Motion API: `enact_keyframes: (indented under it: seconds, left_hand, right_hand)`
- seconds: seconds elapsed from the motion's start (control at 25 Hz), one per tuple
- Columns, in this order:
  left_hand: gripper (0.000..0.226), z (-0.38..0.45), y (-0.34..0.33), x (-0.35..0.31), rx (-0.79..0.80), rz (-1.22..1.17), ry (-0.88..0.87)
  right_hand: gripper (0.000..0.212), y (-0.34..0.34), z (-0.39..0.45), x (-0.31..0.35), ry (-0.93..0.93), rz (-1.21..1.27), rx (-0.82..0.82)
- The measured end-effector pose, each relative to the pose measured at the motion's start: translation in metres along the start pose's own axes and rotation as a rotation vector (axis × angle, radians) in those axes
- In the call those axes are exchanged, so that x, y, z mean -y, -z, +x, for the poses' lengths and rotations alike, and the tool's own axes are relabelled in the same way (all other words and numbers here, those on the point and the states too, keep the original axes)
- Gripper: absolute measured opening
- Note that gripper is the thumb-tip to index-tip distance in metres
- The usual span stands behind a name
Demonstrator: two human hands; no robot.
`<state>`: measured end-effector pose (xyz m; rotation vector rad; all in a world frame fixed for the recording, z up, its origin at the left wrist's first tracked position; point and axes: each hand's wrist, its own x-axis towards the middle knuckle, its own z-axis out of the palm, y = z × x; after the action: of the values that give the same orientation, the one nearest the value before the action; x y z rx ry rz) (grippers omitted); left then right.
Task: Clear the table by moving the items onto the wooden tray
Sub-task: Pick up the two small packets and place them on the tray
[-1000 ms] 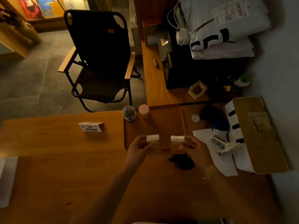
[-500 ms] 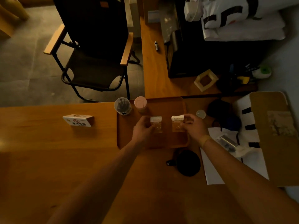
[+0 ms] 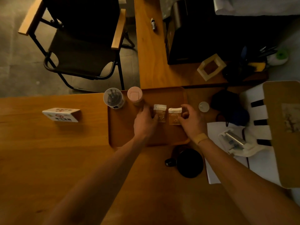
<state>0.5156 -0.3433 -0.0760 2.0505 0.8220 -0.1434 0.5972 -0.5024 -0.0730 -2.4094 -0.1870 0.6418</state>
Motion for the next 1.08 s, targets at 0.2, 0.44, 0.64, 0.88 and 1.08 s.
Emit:
enact_keyframes:
  seconds: [0.2,0.44,0.64,0.88,1.08]
  left_hand:
    - [0.034,-0.002,-0.006,0.001,-0.043,0.048,-0.013]
    - [0.045,-0.017,0.003,0.025,0.008,0.559,-0.4]
    - [0.062,-0.024,0.006,0.043,0.182,0.756,-0.53]
    - [0.065,-0.027,-0.002,0.045,0.221,0.845,-0.495]
    - [0.066,-0.021,-0.007,0.029,0.181,0.837,-0.457]
  right_hand:
    - [0.045,-0.006,-0.004,-0.004,0.121,-0.113,-0.077]
    - [0.03,0.003,-0.011,-0.018,0.497,-0.365,-0.138]
    - [0.046,0.017,-0.012,-0.032,0.68,-0.66,0.068]
    - [0.059,0.02,-0.01,-0.038,0.65,-0.773,0.2]
    - [0.061,0.016,0.005,-0.028,0.566,-0.734,0.218]
